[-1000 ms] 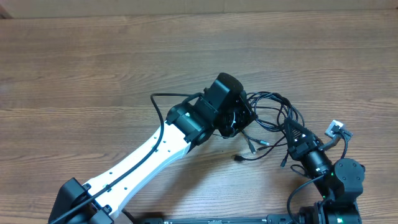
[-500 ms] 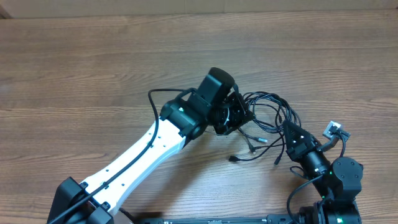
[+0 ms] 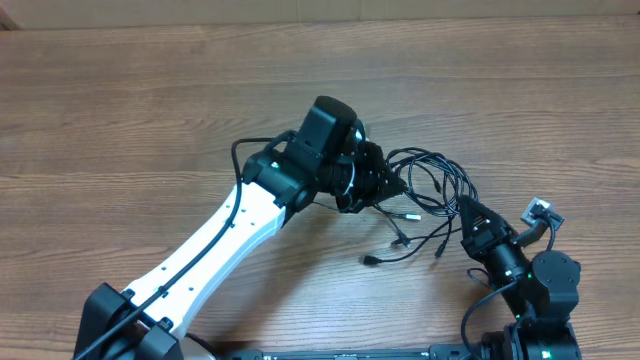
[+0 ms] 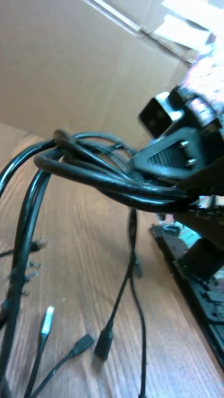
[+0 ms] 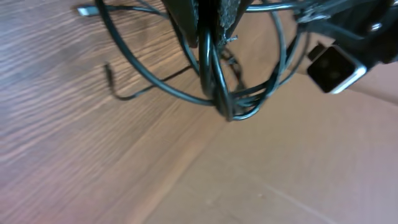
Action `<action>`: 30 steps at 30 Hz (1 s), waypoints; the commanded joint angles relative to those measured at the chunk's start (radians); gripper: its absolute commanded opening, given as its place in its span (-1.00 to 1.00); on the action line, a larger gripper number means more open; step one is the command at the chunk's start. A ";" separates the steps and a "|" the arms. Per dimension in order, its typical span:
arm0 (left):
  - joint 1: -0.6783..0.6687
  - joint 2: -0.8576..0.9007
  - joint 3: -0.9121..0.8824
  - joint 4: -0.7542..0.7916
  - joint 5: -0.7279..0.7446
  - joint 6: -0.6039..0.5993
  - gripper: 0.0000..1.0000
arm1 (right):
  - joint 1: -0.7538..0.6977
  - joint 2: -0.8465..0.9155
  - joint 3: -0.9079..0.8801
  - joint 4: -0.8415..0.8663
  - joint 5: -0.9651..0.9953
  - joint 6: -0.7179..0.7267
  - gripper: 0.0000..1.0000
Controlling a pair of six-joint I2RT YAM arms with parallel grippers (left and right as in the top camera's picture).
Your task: Untangle cables
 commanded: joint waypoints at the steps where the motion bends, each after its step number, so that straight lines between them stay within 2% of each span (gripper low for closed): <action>1: 0.048 0.006 0.017 0.008 0.128 0.040 -0.92 | -0.003 -0.009 0.013 -0.013 0.093 -0.016 -0.92; 10: 0.125 0.006 0.017 0.009 0.251 0.050 -0.91 | -0.003 -0.009 0.013 -0.023 0.105 -0.017 -0.92; 20: 0.166 0.006 0.017 0.009 0.290 0.055 -0.91 | -0.003 -0.009 0.013 -0.031 0.113 -0.039 -0.92; 22: 0.181 0.006 0.017 0.008 0.279 0.093 -0.92 | -0.003 -0.009 0.013 -0.032 0.120 -0.039 -0.92; 25: 0.214 0.006 0.017 0.000 0.280 0.216 -0.92 | -0.003 -0.009 0.013 -0.032 0.120 -0.038 -0.92; 30: 0.296 0.006 0.017 -0.082 0.259 0.352 -0.91 | -0.003 -0.009 0.013 -0.032 0.120 -0.038 -0.92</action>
